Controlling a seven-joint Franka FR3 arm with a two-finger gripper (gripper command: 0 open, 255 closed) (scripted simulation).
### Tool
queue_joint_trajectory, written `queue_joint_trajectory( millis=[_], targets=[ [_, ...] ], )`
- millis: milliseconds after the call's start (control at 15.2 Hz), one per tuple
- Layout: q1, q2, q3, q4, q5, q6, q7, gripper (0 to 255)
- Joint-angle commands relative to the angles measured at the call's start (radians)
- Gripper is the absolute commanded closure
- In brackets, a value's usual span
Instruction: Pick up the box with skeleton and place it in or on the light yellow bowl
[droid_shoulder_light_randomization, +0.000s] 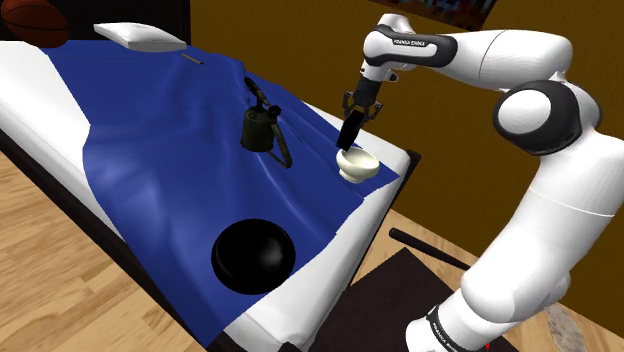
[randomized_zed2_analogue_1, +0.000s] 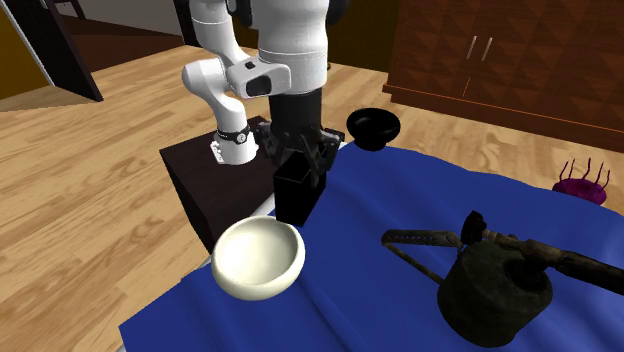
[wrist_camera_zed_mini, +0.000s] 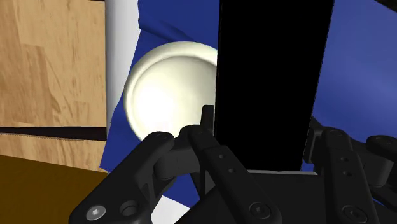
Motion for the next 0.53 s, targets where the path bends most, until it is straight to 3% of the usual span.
queue_joint_trajectory(
  millis=[0,462],
  targets=[
    [-0.027,0.008,-0.016,0.029,0.004,-0.019,-0.045,255],
    [-0.116,0.059,-0.064,0.131,0.019,-0.070,-0.183,255]
  ],
)
